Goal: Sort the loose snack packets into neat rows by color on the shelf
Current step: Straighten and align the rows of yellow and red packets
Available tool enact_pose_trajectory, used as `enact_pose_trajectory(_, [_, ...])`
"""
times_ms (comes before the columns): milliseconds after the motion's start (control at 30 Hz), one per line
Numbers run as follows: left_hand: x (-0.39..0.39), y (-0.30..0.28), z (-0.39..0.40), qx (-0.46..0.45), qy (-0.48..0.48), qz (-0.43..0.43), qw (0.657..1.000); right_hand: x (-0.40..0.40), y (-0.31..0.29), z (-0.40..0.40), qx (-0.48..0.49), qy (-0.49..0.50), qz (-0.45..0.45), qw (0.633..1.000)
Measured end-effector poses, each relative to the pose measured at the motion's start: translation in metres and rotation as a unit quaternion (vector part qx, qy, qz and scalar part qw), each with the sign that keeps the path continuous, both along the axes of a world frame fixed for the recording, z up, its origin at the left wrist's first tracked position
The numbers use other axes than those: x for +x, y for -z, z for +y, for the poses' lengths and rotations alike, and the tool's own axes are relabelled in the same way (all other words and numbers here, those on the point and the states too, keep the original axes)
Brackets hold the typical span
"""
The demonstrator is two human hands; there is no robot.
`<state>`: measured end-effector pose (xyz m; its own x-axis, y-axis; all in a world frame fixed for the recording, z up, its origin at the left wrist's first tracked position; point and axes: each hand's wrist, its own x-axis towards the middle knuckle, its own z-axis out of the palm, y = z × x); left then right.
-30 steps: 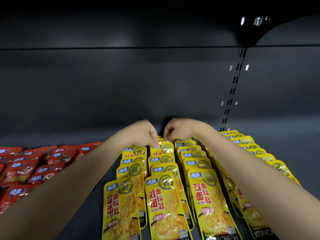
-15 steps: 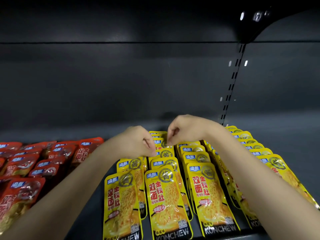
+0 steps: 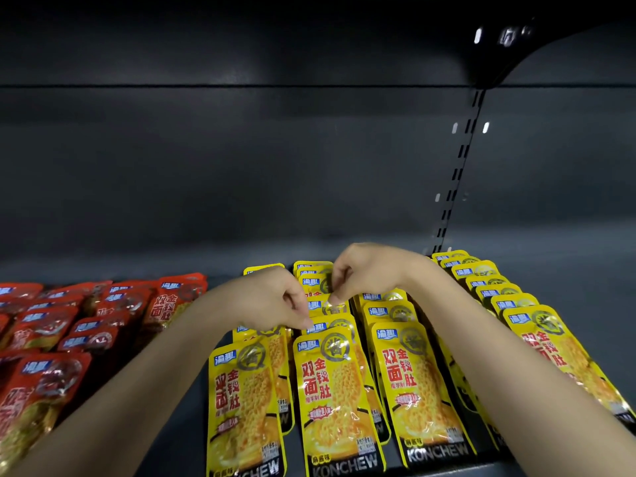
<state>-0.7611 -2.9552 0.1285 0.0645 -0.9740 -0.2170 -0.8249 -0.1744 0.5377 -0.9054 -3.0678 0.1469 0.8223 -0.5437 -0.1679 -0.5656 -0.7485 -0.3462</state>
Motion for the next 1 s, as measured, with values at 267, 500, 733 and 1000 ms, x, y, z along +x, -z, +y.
enact_pose_trajectory(267, [0.005, 0.0, -0.005, -0.073, -0.061, 0.021, 0.995, -0.003, 0.002, -0.008, 0.024, 0.058, -0.079, 0.995])
enact_pose_trajectory(500, [0.001, 0.005, -0.007, -0.103, -0.072, 0.027, 0.992, -0.004, 0.005, -0.008, 0.012, 0.052, -0.084, 0.995])
enact_pose_trajectory(733, [0.002, 0.005, -0.004, -0.11, -0.077, 0.029, 0.991, -0.005, 0.01, -0.011, 0.034, 0.032, -0.119, 0.992])
enact_pose_trajectory(1000, [-0.003, 0.001, 0.002, -0.106, -0.093, 0.053, 0.989, -0.008, 0.009, -0.013, 0.076, 0.015, -0.097, 0.992])
